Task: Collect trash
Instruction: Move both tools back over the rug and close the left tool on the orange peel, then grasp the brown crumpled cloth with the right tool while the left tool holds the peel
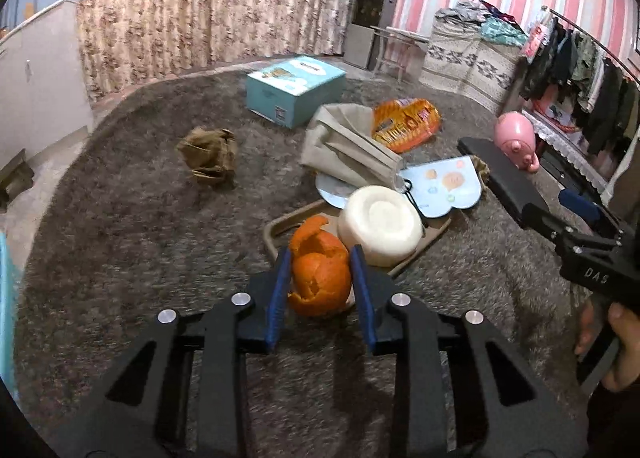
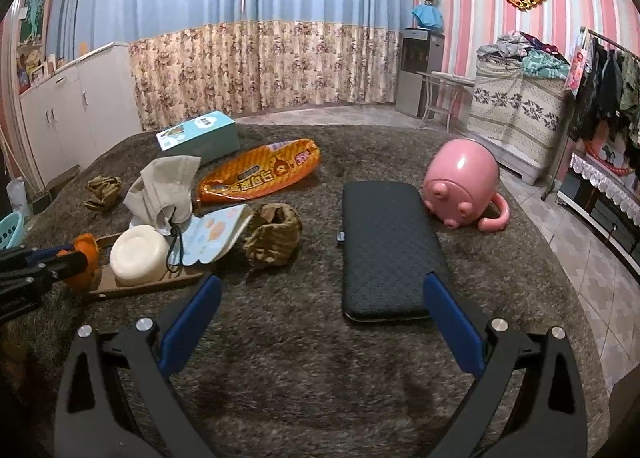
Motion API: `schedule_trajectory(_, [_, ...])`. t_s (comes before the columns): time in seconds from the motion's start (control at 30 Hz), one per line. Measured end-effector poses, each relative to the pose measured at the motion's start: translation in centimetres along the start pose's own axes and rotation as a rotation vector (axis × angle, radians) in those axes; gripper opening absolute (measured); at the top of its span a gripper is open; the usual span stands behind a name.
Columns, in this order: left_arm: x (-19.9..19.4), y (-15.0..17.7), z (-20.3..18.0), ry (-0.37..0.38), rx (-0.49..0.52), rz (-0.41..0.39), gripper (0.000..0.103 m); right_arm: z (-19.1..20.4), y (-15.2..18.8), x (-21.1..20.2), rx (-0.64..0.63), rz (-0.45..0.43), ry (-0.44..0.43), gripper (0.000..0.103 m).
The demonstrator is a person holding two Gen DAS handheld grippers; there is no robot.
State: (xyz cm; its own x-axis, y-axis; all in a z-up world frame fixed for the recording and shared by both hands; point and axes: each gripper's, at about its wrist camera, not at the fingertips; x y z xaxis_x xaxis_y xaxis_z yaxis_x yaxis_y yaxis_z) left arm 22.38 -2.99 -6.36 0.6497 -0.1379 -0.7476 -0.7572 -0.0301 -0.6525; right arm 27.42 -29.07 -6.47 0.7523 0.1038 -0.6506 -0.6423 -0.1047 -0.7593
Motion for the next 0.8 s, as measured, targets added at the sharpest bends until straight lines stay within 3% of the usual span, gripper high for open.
schedule_trajectory(0.37, [-3.5,0.5,4.9,-0.093,-0.095,-0.064,0.029,3.2,-2.1,1.6,-0.085,0.008,0.007,0.098])
schedule_trajectory(0.47, [-4.0,0.7,6.2,-0.121,-0.114,-0.071,0.029,2.6,-2.7,2.0,-0.052,0.018,0.013,0.097])
schedule_trajectory(0.63, [-4.1,1.0,7.7,-0.136,-0.137,-0.070,0.029,1.4,-2.9,2.4,-0.028,0.047,0.037,0.077])
schedule_trajectory(0.8, [-3.6,1.2,8.0,-0.143,-0.141,-0.069,0.029,1.1,-2.1,3.3,-0.035,0.094,0.001,0.073])
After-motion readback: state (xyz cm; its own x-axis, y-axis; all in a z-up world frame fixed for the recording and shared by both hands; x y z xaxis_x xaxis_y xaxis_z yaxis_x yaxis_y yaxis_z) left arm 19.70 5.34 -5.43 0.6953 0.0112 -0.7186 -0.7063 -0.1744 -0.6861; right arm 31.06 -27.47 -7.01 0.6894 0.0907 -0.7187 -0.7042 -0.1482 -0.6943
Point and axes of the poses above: each gripper's, at about its wrist camera, not at the fingertips, and x roughly the way its jaws point, z to its left, y to its underside, and after that the axes turned 6 degrees about z, right-handed
